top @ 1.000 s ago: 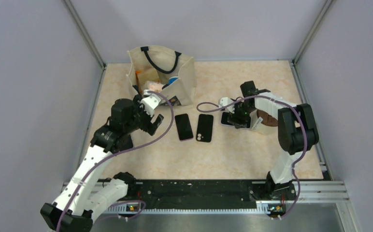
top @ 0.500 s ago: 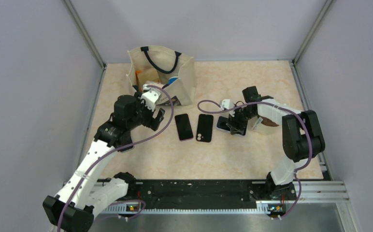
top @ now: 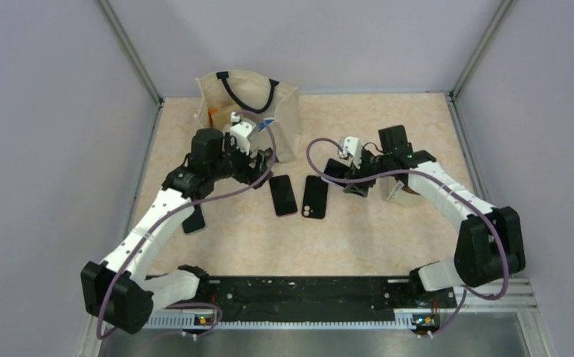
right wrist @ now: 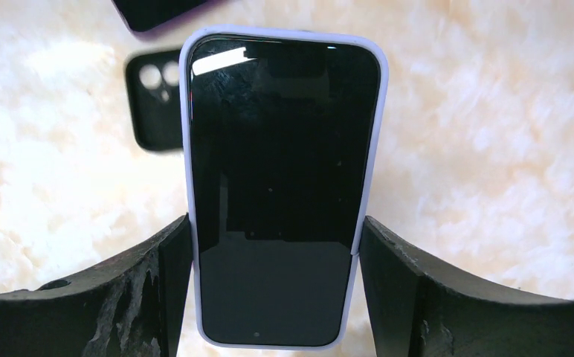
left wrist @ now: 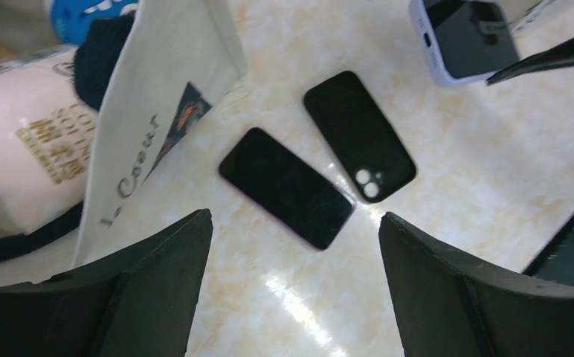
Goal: Take the phone out of the phone case
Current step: Pick up the phone at the center of the board.
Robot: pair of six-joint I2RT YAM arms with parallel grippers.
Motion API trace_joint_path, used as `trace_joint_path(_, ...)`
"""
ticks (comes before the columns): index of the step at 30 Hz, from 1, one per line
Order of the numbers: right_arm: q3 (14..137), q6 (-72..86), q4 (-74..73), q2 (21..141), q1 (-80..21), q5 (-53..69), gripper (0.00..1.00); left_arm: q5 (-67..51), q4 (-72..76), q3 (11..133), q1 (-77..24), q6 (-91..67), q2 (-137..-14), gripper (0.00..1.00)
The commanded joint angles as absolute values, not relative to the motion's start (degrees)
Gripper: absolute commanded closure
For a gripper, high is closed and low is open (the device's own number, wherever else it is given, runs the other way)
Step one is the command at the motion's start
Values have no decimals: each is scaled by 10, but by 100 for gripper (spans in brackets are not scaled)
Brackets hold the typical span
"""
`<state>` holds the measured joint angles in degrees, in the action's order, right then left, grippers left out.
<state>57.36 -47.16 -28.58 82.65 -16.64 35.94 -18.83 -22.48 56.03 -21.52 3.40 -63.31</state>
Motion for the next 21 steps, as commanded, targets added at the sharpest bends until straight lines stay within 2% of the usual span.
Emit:
trace_joint_path(1,588,-408,-212,763,-211,382,95,-311,-167,626,-214,-66,-685,13)
trace_joint_path(11,658,-370,-207,736,-316,309,99,-415,-139,724,-226,-204,-779,11)
trace_joint_path(21,703,-346,-196,744,-375,252,100,-443,-124,728,-246,-262,-838,12)
